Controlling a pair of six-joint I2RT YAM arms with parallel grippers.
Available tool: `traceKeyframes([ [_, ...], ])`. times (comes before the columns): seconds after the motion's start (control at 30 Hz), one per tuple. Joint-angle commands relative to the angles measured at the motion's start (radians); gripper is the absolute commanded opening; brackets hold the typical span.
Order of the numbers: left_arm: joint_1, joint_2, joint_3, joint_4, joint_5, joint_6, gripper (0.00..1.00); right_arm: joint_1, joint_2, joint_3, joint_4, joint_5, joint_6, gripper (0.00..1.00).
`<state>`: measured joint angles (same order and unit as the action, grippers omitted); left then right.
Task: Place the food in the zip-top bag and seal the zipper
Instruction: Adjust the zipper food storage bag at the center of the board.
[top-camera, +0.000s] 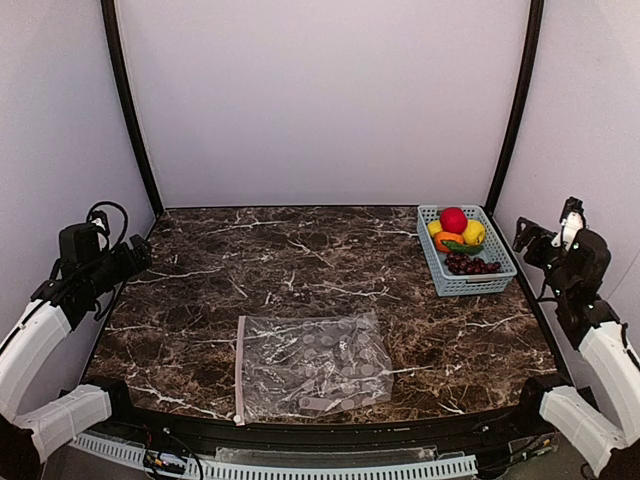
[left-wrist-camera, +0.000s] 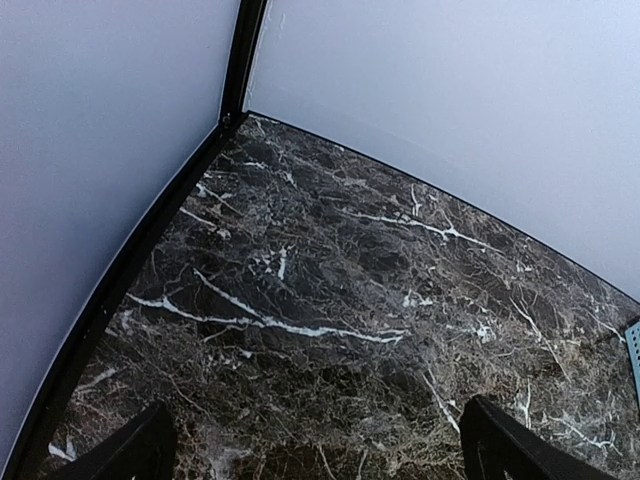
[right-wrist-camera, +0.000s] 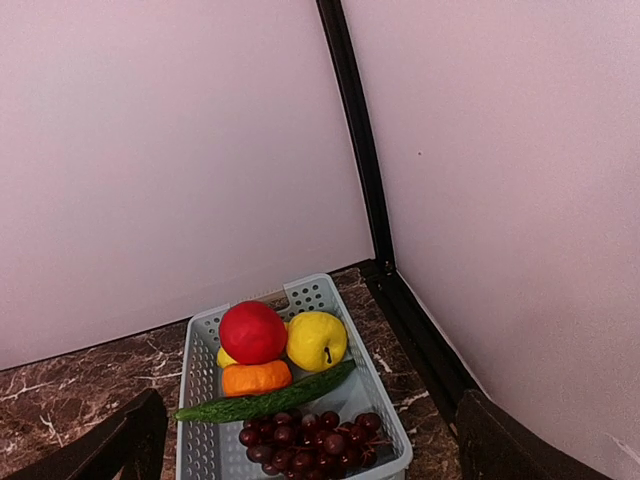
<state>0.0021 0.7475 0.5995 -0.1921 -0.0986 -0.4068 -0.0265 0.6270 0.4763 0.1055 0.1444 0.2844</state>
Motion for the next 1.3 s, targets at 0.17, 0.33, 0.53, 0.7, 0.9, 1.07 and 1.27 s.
traceKeyframes([
  [0.17, 0.021, -0.018, 0.046, -0.139, 0.217, 0.031, 1.00, -0.003, -0.161, -0.036, -0.123, -0.076, 0.042, 0.99],
  [0.33, 0.009, -0.034, 0.069, -0.154, 0.407, 0.033, 1.00, 0.003, -0.060, 0.056, -0.217, -0.290, 0.038, 0.94],
  [0.53, -0.149, -0.011, 0.095, -0.212, 0.400, 0.042, 0.93, 0.117, 0.079, 0.146, -0.364, -0.398, 0.044, 0.92],
  [0.7, -0.306, -0.016, 0.048, -0.208, 0.323, 0.000, 0.93, 0.268, 0.179, 0.169, -0.428, -0.450, 0.082, 0.98],
  [0.9, -0.418, -0.009, -0.114, -0.035, 0.337, -0.155, 0.93, 0.563, 0.375, 0.114, -0.297, -0.408, 0.206, 0.94],
  [1.07, -0.485, 0.016, -0.195, 0.036, 0.329, -0.232, 0.93, 0.774, 0.565, 0.135, -0.208, -0.296, 0.231, 0.91],
  [1.27, -0.526, 0.027, -0.228, 0.062, 0.342, -0.253, 0.93, 0.886, 0.763, 0.202, -0.217, -0.268, 0.214, 0.75],
])
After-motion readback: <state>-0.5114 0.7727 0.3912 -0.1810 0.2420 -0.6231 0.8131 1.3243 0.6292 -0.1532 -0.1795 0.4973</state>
